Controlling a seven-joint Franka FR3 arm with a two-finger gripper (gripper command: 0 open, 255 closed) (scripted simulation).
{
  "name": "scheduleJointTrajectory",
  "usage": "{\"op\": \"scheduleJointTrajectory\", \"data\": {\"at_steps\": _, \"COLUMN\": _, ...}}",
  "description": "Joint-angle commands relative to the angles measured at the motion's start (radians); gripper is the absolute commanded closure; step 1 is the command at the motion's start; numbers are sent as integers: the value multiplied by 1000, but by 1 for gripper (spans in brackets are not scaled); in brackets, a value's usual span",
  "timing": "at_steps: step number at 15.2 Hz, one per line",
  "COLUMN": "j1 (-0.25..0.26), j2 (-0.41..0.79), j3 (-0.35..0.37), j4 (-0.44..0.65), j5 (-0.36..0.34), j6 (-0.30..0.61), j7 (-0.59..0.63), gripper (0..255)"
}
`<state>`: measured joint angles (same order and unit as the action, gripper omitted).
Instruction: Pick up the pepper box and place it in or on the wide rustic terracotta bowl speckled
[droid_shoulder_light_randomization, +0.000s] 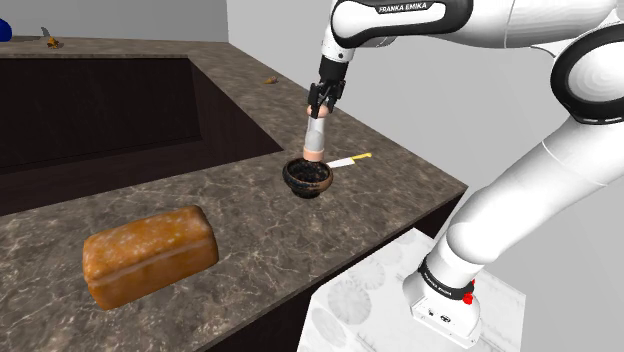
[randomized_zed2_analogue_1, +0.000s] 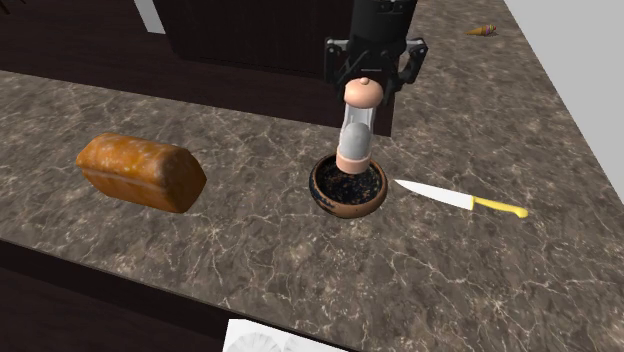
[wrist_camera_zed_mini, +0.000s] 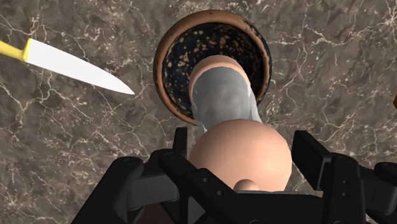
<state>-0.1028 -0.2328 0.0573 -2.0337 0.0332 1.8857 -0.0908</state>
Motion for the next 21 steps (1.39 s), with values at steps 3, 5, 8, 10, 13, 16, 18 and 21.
{"op": "scheduleJointTrajectory", "data": {"at_steps": 3, "j1": 0, "j2": 3, "j3": 0, "j4": -52, "j5": 1, "j6": 55, "j7": -1, "gripper": 255}}
{"op": "scheduleJointTrajectory", "data": {"at_steps": 5, "j1": 0, "j2": 6, "j3": 1, "j4": -76, "j5": 1, "j6": 82, "j7": -2, "gripper": 255}}
{"op": "scheduleJointTrajectory", "data": {"at_steps": 8, "j1": 1, "j2": 12, "j3": 1, "j4": -110, "j5": 1, "j6": 123, "j7": -2, "gripper": 255}}
{"op": "scheduleJointTrajectory", "data": {"at_steps": 10, "j1": 1, "j2": 16, "j3": 2, "j4": -129, "j5": 1, "j6": 145, "j7": -3, "gripper": 255}}
{"op": "scheduleJointTrajectory", "data": {"at_steps": 13, "j1": 1, "j2": 16, "j3": 2, "j4": -128, "j5": 1, "j6": 145, "j7": -3, "gripper": 255}}
{"op": "scheduleJointTrajectory", "data": {"at_steps": 16, "j1": 1, "j2": 16, "j3": 2, "j4": -128, "j5": 1, "j6": 145, "j7": -3, "gripper": 255}}
{"op": "scheduleJointTrajectory", "data": {"at_steps": 18, "j1": 1, "j2": 16, "j3": 2, "j4": -128, "j5": 1, "j6": 145, "j7": -3, "gripper": 0}}
{"op": "scheduleJointTrajectory", "data": {"at_steps": 21, "j1": 1, "j2": 16, "j3": 2, "j4": -128, "j5": 1, "j6": 145, "j7": -3, "gripper": 0}}
